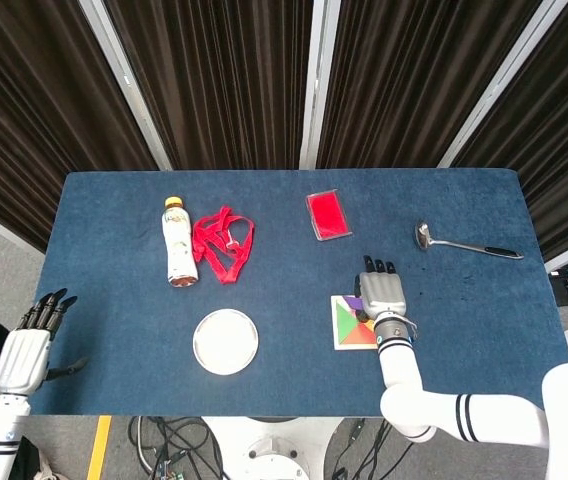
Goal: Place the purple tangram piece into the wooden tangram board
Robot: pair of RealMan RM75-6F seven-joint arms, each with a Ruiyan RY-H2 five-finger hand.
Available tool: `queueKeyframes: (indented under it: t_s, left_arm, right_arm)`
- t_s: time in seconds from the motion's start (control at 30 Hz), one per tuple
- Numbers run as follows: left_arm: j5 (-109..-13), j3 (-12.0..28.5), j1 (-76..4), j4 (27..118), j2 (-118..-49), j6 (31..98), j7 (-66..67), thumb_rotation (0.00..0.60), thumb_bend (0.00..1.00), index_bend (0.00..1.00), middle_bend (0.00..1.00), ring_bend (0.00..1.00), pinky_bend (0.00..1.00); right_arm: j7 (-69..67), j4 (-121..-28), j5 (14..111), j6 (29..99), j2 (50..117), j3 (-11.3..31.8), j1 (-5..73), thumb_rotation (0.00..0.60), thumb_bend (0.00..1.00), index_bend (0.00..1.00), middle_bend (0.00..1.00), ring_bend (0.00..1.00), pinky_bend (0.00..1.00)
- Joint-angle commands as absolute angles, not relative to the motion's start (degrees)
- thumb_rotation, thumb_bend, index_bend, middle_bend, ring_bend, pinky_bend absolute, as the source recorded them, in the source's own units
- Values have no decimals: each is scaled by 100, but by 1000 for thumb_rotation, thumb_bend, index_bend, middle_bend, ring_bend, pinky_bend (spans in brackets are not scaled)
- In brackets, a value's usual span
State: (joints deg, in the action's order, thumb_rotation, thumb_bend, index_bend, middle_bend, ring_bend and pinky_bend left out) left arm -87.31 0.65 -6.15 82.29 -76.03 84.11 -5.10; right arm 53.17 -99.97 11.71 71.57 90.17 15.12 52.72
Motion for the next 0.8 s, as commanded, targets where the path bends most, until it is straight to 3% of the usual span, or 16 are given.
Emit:
queueKeyframes:
  t_s: [0.03, 0.8]
  left_arm:
    - [-8727, 67, -612, 8224, -7604, 8413, -515, 600, 100, 123, 35, 0, 150]
    - [-8699, 78, -616, 8177, -7632, 8369, -525, 600, 99, 123, 35, 0, 152]
  right_arm:
    - [5332, -9953, 1151, 7140, 9038, 1496, 5292, 600, 215, 572, 0, 0, 0]
    - [5129, -9567, 1232, 6722, 9182, 1416, 5380, 600, 216, 542, 0, 0, 0]
